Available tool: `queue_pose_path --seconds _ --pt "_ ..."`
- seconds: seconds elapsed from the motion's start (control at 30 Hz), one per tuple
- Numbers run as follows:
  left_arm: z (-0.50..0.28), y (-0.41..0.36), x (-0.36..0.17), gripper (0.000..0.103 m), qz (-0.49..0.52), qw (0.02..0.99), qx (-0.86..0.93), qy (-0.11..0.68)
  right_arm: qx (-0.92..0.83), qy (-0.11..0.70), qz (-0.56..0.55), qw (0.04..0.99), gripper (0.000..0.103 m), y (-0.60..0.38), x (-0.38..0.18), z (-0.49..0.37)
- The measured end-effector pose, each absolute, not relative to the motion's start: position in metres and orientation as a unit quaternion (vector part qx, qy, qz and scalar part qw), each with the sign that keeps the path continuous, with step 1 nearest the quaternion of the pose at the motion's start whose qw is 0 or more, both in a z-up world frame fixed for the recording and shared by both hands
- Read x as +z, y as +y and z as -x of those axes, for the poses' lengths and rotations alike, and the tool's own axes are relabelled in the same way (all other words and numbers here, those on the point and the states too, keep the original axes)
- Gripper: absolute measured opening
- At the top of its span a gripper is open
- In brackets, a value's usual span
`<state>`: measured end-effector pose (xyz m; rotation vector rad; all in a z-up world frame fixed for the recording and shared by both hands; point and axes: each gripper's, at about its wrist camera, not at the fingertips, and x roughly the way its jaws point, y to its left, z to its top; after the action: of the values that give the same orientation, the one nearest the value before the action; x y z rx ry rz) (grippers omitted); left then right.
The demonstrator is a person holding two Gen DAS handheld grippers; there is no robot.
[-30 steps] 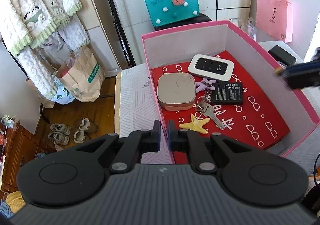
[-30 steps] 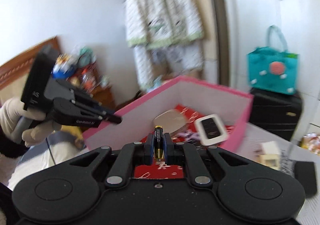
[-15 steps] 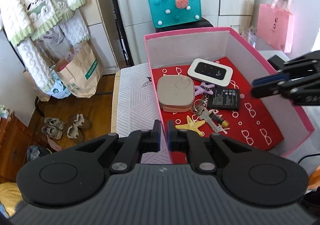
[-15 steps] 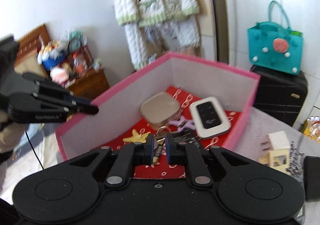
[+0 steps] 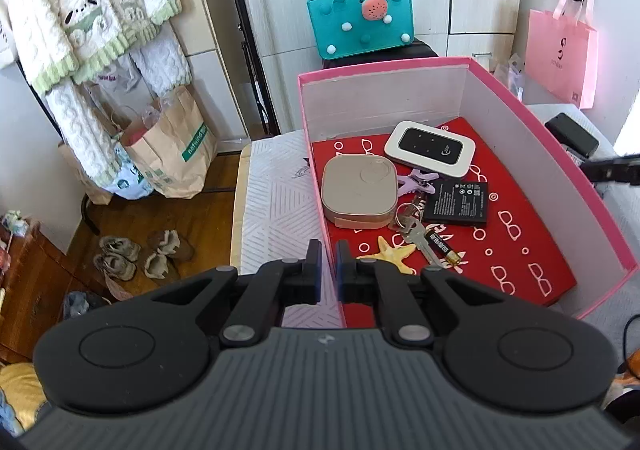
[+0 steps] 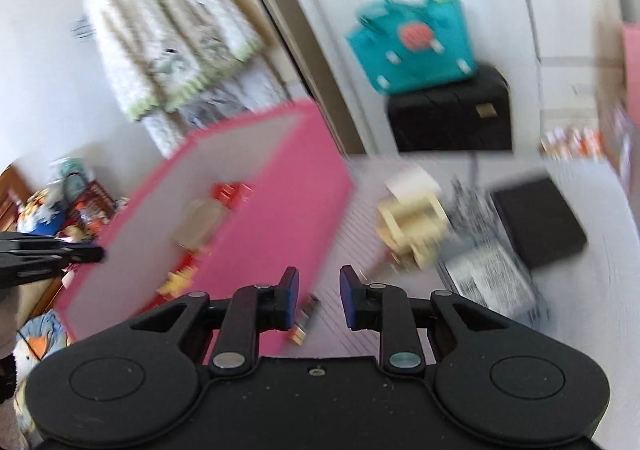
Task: Organize rigid objects
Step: 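Move the right tool back and grasp the second AA battery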
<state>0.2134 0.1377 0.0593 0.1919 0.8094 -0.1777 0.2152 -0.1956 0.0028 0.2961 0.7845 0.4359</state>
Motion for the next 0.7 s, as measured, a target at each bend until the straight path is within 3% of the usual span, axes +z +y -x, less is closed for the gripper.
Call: queue_pose_path --seconds 0.23,0.6,0.7 --pt "-0.217 0.141 0.059 0.010 -0.095 0.911 -0.088 0.392 0.227 0.397 -0.135 0.879 0.028 -0.176 -0.025 -0.214" --pt "-0.219 0.146 0.059 0.010 -0.081 0.910 -0.091 0.396 0.231 0.402 -0.028 0.886 0.028 -0.137 -0.034 -0.217" --pt "-0.219 0.148 0.059 0.010 -0.075 0.910 -0.092 0.397 0.233 0.402 -0.021 0.885 0.011 -0.140 -0.034 -0.214"
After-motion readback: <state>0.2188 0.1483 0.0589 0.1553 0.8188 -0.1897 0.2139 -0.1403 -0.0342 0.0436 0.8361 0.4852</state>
